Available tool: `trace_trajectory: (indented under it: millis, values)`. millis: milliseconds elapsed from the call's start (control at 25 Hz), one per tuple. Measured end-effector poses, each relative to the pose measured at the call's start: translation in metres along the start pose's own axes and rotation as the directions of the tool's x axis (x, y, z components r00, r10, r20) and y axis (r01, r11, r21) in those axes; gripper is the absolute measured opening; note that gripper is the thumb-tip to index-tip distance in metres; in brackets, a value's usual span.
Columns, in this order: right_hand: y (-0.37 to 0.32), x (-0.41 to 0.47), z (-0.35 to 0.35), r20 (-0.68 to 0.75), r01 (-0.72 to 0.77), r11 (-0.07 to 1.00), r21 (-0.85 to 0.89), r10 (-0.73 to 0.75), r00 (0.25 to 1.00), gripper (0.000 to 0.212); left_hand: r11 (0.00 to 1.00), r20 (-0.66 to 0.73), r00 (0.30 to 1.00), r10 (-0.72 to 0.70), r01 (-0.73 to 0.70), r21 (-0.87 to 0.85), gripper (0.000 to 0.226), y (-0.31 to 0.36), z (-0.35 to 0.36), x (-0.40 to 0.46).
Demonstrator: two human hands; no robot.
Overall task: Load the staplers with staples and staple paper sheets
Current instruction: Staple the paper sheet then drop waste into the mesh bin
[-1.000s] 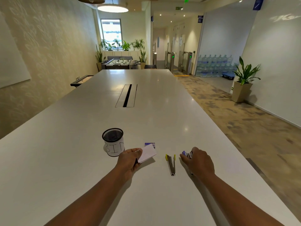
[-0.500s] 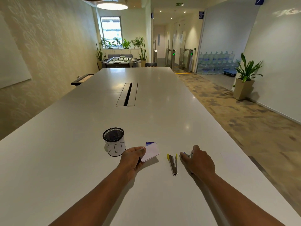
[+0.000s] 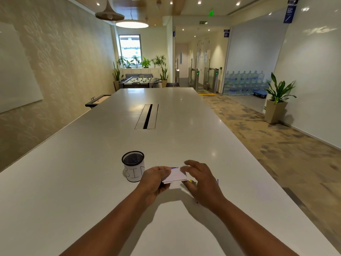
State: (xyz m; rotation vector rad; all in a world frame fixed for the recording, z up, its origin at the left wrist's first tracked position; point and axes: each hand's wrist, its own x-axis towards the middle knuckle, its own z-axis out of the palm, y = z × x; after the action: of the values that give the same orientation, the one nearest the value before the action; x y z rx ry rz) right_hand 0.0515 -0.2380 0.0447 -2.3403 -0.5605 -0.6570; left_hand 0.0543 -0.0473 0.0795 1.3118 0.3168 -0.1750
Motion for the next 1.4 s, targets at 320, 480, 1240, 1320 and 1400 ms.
trace_trajectory:
  millis: [320,480,1240,1320,1400]
  values:
    - [-0.031,0.016,-0.021,0.076,-0.288,0.889,0.356,0.279,0.957,0.009,0.994,0.043,0.997,0.061,-0.065,0.092,0.050,0.008,-0.007,-0.020]
    - [-0.039,0.021,-0.026,0.169,-0.384,0.753,0.534,0.351,0.921,0.025,0.968,0.137,0.966,0.219,-0.232,0.094,0.021,0.015,-0.007,-0.024]
    - [-0.054,0.011,-0.020,0.242,-0.498,0.512,0.699,0.486,0.840,0.026,0.947,0.106,0.958,0.266,-0.281,0.154,0.035,0.009,-0.012,-0.027]
    - [-0.054,0.010,-0.018,0.271,-0.524,0.488,0.698,0.497,0.824,0.025,0.965,0.125,0.969,0.211,-0.227,0.131,0.037,0.009,-0.013,-0.027]
    - [-0.053,0.009,-0.017,0.292,-0.541,0.474,0.694,0.502,0.814,0.023,0.975,0.135,0.977,0.165,-0.183,0.129,0.035,0.008,-0.012,-0.028]
